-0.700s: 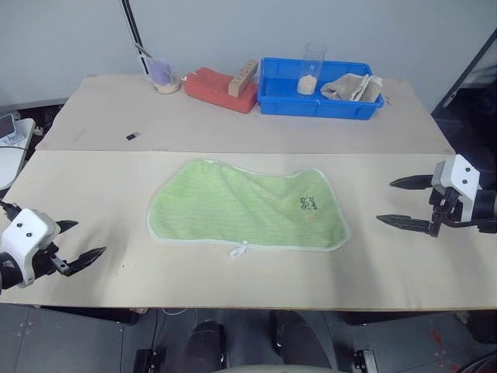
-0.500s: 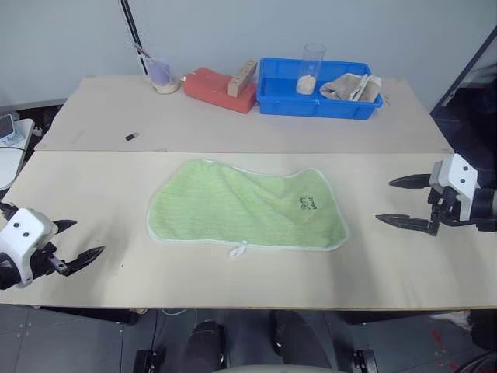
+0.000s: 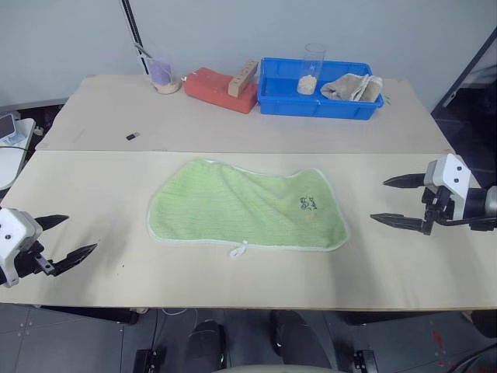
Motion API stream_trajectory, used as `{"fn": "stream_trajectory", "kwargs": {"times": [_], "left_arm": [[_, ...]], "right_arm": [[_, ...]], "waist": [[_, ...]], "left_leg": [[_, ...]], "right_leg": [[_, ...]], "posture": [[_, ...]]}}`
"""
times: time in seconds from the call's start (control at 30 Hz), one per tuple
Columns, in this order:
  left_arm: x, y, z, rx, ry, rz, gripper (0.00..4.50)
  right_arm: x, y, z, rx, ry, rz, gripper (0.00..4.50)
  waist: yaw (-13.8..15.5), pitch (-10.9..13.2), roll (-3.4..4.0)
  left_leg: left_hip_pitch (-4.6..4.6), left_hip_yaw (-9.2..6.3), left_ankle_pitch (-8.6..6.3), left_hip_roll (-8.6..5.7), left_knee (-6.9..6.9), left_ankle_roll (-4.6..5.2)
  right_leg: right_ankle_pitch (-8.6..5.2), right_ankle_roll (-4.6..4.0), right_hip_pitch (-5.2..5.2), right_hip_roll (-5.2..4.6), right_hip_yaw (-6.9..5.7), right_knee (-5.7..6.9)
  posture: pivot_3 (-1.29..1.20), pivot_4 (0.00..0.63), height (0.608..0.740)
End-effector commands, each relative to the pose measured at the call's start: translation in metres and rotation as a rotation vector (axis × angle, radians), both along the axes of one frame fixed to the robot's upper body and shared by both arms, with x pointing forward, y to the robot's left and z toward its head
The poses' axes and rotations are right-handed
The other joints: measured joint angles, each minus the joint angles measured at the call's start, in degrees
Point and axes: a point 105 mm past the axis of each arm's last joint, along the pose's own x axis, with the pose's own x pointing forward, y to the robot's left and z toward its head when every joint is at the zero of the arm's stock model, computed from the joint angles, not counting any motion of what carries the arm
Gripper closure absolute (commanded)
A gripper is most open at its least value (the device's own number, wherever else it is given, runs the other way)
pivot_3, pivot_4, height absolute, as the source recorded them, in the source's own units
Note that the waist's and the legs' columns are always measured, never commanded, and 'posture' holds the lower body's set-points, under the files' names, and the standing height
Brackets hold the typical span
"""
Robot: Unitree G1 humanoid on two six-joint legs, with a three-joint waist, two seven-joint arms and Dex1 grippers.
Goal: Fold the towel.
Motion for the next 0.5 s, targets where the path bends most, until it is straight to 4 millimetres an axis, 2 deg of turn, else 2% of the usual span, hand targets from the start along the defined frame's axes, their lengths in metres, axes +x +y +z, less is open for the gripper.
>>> {"fn": "stream_trajectory", "kwargs": {"times": [0.03, 0.17, 0.27, 0.4, 0.5], "left_arm": [[0.003, -0.013, 0.011, 0.015, -0.008, -0.076, 0.00], [0.005, -0.029, 0.005, 0.037, 0.026, -0.158, 0.00], [0.008, -0.033, -0.011, 0.166, 0.070, -0.202, 0.00], [0.025, -0.053, -0.023, 0.203, 0.054, -0.311, 0.00], [0.041, -0.068, -0.031, 0.237, 0.026, -0.373, 0.00]], "right_arm": [[0.001, 0.011, 0.026, 0.025, -0.084, 0.036, 0.01], [-0.008, 0.032, 0.034, 0.049, -0.054, 0.125, 0.01], [-0.020, 0.055, 0.040, 0.075, -0.007, 0.219, 0.01], [-0.050, 0.095, 0.045, 0.100, 0.097, 0.397, 0.01], [-0.064, 0.114, 0.046, 0.107, 0.126, 0.480, 0.01]], "waist": [[-0.1, 0.0, 0.00], [0.0, 0.0, 0.00], [0.0, 0.0, 0.00], [0.3, 0.0, 0.01], [0.6, 0.0, 0.01]], "left_leg": [[0.00, 0.00, 0.00, 0.00, 0.00, 0.00], [0.00, 0.00, 0.00, 0.01, 0.00, 0.00], [0.01, -0.01, 0.00, 0.02, 0.00, 0.00], [0.00, -0.02, 0.00, 0.03, 0.00, 0.00], [0.00, -0.03, 0.00, 0.03, 0.02, 0.00]], "right_leg": [[0.00, 0.00, 0.00, 0.00, 0.00, 0.00], [0.00, 0.00, -0.01, 0.00, 0.00, 0.03], [0.00, 0.00, -0.01, 0.00, 0.00, 0.04], [0.00, 0.00, -0.02, 0.00, 0.00, 0.05], [0.00, 0.01, 0.00, -0.01, -0.03, 0.06]], "posture": [[0.00, 0.150, 0.714], [0.00, 0.150, 0.714], [0.00, 0.150, 0.714], [0.00, 0.150, 0.714], [0.00, 0.150, 0.714]]}}
